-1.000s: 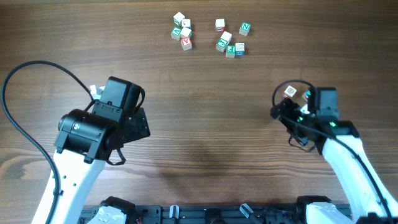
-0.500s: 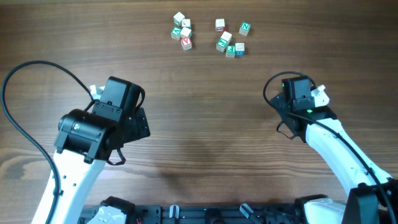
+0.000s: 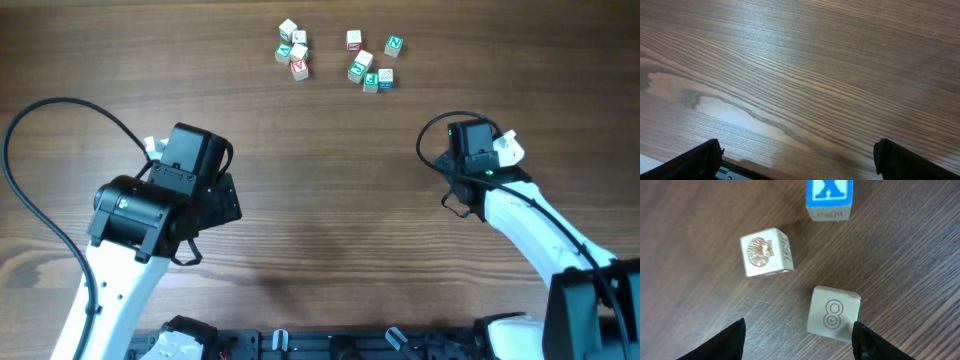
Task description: Form a circle
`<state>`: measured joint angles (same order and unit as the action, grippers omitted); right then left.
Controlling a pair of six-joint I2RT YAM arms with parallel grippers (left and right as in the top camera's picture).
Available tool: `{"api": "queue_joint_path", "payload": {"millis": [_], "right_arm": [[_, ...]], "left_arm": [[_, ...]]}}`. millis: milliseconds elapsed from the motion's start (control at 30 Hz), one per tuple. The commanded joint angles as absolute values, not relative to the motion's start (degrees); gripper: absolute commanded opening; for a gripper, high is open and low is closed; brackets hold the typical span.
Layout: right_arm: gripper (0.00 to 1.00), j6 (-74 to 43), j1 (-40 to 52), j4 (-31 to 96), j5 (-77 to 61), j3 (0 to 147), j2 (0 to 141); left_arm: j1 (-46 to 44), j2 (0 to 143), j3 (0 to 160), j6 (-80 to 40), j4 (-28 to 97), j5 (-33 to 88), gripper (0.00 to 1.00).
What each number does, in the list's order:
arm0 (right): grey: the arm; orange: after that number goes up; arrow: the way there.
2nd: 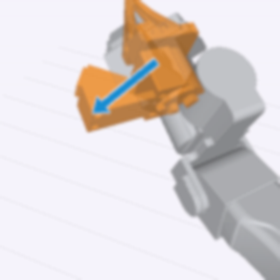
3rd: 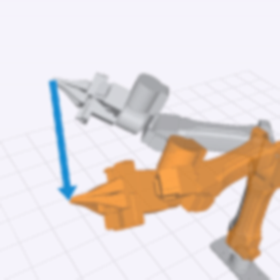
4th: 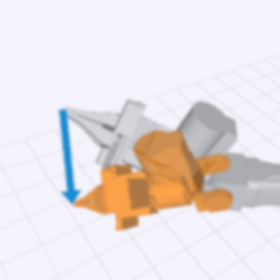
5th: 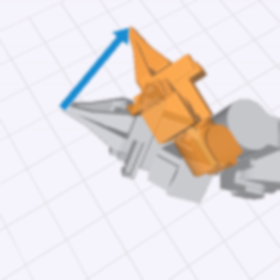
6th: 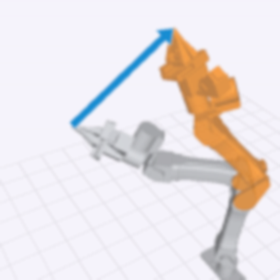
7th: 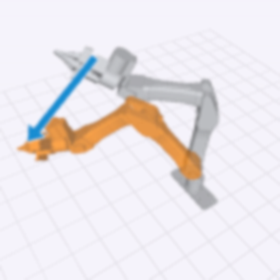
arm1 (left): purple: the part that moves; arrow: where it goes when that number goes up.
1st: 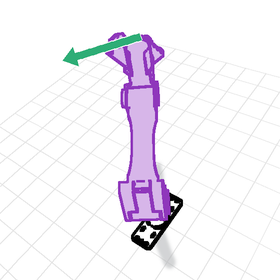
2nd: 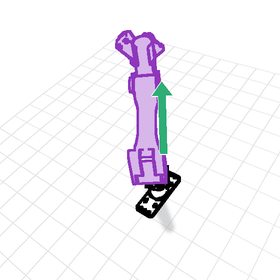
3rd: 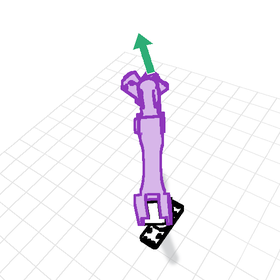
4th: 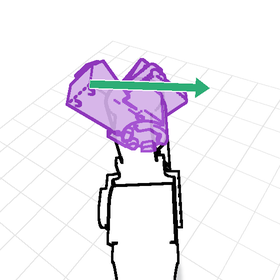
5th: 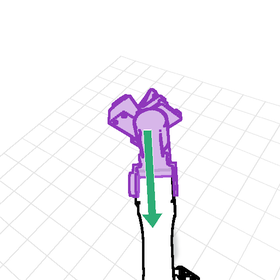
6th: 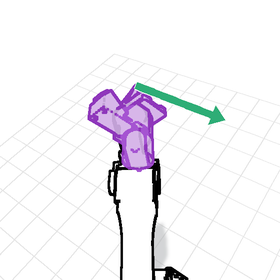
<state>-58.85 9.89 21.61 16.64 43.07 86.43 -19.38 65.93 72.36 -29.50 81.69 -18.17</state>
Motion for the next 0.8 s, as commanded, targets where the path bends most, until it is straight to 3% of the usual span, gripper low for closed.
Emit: {"api": "queue_joint_path", "payload": {"millis": [0,767], "right_arm": [[0.66,-58.59,10.0,21.43,18.39,43.88,88.73],[0.52,-61.65,10.0,22.44,21.41,43.48,91.53]], "left_arm": [[-18.94,65.36,72.16,-30.5,81.69,-18.92,1.0],[-18.94,65.36,72.16,-30.5,81.71,-18.92,1.0]]}}
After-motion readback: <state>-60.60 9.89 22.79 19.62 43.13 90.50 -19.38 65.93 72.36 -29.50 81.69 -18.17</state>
